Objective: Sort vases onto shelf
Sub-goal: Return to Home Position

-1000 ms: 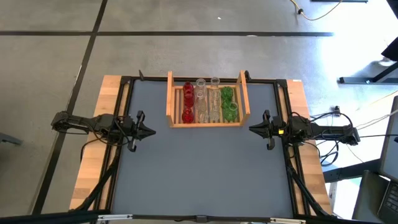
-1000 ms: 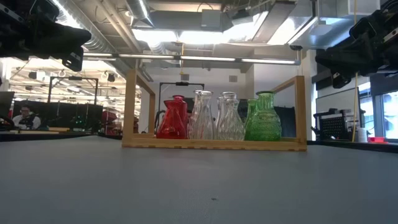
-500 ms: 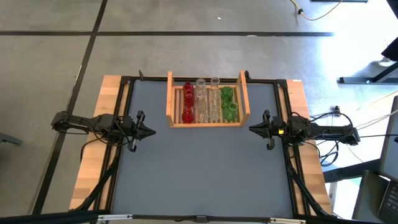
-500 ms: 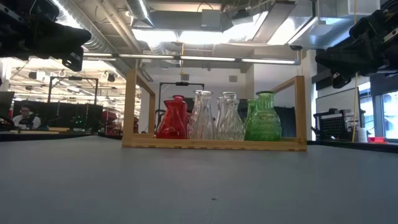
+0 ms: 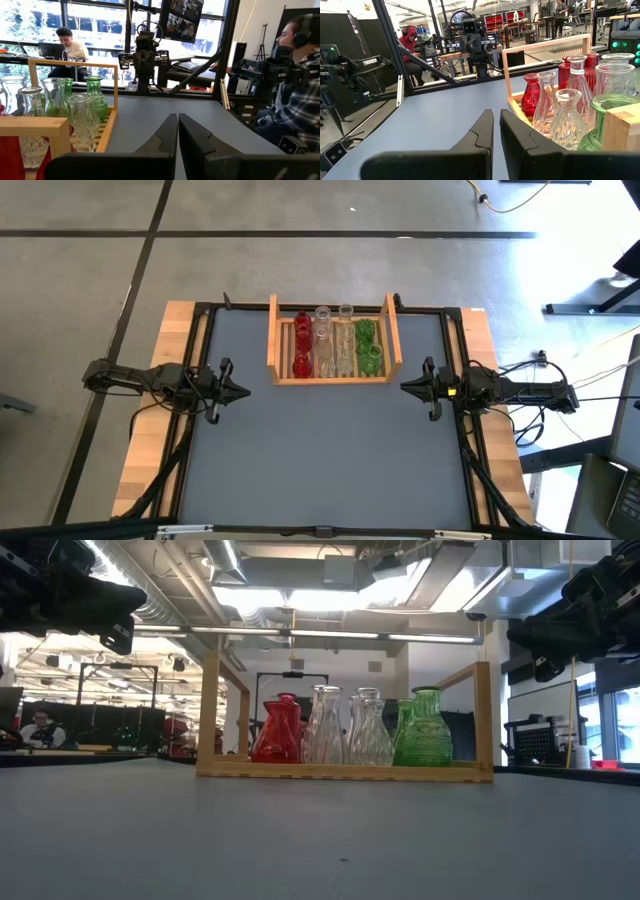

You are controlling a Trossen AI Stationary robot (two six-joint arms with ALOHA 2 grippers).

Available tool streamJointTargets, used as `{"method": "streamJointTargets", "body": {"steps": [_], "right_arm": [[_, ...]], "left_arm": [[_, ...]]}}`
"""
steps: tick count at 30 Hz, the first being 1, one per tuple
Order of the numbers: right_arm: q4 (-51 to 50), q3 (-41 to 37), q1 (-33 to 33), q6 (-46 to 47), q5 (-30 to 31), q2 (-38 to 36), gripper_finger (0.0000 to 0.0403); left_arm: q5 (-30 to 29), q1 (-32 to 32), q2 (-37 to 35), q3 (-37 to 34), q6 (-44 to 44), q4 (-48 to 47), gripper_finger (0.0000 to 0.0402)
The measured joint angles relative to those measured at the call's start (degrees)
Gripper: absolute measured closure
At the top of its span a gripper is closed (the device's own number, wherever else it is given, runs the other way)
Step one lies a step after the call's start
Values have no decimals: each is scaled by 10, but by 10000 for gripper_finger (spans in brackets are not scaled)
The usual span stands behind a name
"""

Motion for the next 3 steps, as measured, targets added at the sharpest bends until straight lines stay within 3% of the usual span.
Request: {"method": "streamJointTargets", "body": {"steps": [3], "right_arm": [[0, 0, 0, 0, 0, 0, 380]], "left_arm": [[0, 0, 0, 0, 0, 0, 392]]}}
